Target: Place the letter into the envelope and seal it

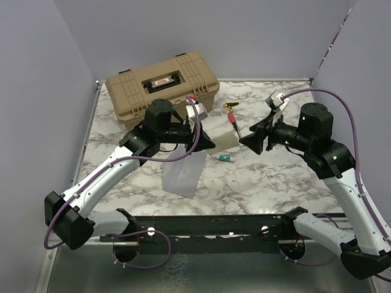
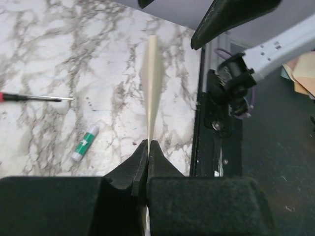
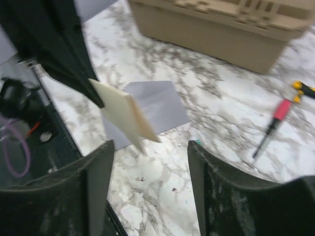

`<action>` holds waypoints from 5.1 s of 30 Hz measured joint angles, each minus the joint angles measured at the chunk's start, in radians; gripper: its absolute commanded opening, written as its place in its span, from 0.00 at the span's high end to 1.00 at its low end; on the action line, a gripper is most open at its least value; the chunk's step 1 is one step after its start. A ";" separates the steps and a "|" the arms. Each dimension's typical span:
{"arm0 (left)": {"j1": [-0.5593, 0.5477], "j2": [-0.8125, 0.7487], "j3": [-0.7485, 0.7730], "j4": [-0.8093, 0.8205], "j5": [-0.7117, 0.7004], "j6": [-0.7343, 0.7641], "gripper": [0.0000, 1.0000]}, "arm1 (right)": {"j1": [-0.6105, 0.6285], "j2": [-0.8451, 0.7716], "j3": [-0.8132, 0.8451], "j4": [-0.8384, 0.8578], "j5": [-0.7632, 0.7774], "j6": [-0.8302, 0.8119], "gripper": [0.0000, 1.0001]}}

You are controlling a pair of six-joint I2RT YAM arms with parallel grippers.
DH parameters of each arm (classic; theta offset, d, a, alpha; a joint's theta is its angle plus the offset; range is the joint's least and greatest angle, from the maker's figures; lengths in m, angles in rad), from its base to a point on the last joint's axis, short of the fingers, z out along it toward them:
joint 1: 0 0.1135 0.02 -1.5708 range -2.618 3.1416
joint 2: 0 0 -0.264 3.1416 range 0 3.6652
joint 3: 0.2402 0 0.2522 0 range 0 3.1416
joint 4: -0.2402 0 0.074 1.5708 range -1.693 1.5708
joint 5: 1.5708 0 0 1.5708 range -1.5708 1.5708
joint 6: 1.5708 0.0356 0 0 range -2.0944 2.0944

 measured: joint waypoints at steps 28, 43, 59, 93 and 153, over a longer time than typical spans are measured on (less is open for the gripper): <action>0.001 -0.068 -0.124 0.613 -0.462 -0.959 1.00 | 0.000 -0.016 -0.548 1.299 0.073 1.152 0.09; 0.001 -0.067 -0.125 0.654 -0.443 -1.004 1.00 | 0.000 0.151 -0.392 1.384 0.048 1.195 0.49; 0.000 -0.070 -0.129 0.340 -0.647 -0.814 0.22 | 0.000 0.193 -0.304 1.035 0.129 0.975 0.99; -0.119 -0.134 -0.600 -0.300 -0.953 -1.081 0.05 | 0.071 0.822 -0.350 0.985 0.516 0.731 1.00; 0.231 -0.111 -0.483 -0.269 -0.858 -0.770 0.46 | 0.177 0.589 -0.420 0.791 0.283 0.759 1.00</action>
